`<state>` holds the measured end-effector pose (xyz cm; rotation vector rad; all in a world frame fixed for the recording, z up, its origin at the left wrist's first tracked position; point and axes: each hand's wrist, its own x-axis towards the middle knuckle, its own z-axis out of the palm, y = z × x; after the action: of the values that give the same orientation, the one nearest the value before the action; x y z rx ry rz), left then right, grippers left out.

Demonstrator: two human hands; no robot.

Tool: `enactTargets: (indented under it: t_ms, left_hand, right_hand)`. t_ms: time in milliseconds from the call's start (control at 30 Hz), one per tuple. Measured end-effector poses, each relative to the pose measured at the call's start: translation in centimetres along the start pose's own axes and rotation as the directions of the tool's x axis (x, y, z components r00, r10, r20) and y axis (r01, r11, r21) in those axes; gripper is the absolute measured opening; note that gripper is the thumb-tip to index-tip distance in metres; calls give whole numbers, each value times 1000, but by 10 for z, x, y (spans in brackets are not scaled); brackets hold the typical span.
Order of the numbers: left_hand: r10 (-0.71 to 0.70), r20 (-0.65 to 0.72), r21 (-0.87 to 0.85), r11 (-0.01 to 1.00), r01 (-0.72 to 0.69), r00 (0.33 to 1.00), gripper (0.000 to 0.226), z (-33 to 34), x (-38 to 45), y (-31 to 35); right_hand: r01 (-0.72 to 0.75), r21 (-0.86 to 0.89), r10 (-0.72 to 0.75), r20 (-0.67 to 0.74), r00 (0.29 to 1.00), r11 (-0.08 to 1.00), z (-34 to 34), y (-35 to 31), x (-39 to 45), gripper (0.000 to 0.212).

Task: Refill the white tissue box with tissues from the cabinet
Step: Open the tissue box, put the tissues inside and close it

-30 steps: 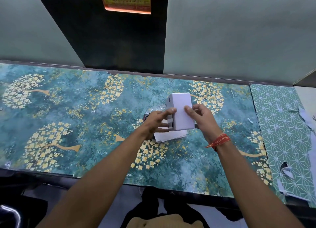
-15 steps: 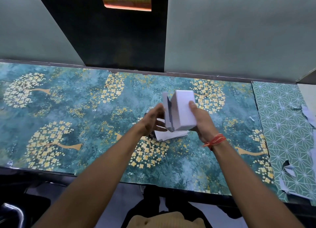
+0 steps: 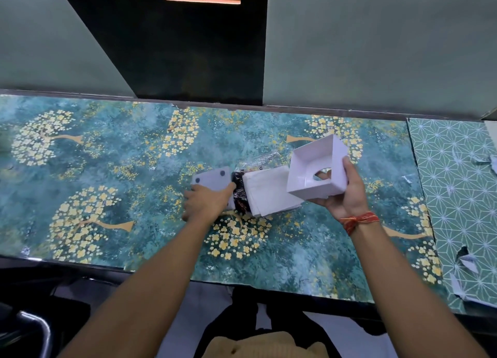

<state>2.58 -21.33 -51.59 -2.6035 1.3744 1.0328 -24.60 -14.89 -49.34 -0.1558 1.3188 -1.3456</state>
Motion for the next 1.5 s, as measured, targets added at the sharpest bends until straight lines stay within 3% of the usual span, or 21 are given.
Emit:
enactTargets:
  t_ms: [167,233,333,367,433,533,700,800,933,1100,1167,1267,1400,1500]
  left_hand:
    - [15,10,115,993,-16,1000,122,18,-6,10]
    - [52,-48,134,990,-46,997,116,20,-7,11]
    - [235,-219,30,972,-234,947,83,24,-22,18]
    - [285,-214,-15,955,-295,934,71,28,-29,23]
    - [323,-70,-60,943,-327,944,62,39,-37,34]
    - [258,135,-8,966,-259,957,68,50,-40,52]
    - [176,166,197,958,-207,970,65,60,-42,72]
    - [135,186,225,958,-176,973,66,66,-46,80]
    - [65,211,95,992,-86,975,72,66,-38,78]
    - [111,240,-131,988,-81,964,50,66,-38,71]
    - [169,296,-389,920,-43,940,37,59,-40,67]
    - [247,413,-703,699,134,877,43,35,-33,55]
    - [299,490,-831,444,335,819,27,-6,-21,35]
    - [336,511,-845,365,391,791,30,-20,-18,24]
  right_hand:
    - [-36,6,36,14,999,999,-2,12,0,35]
    - [-41,11,41,29,999,999,-5,11,1,35]
    - [-33,24,33,25,999,999,-11,9,1,38]
    - [-33,26,32,18,999,999,-12,8,1,40]
    - [-27,26,27,3,1000,999,-15,7,3,43]
    - [-13,33,14,-11,1000,999,-18,6,5,41]
    - [-5,66,5,-13,1000,998,-27,5,4,43]
    - [-8,70,10,-29,1000,998,-33,7,4,43]
    - [-14,82,15,-17,1000,997,-38,5,2,40]
    - [-5,70,7,-32,999,998,-43,4,2,43]
    - [-3,64,5,-38,999,998,-44,4,2,44]
    - [-13,79,16,-39,999,997,-43,7,3,40]
    - [-71,90,77,-64,995,993,-24,25,8,44]
    - [-168,15,168,-40,985,986,-4,47,14,52]
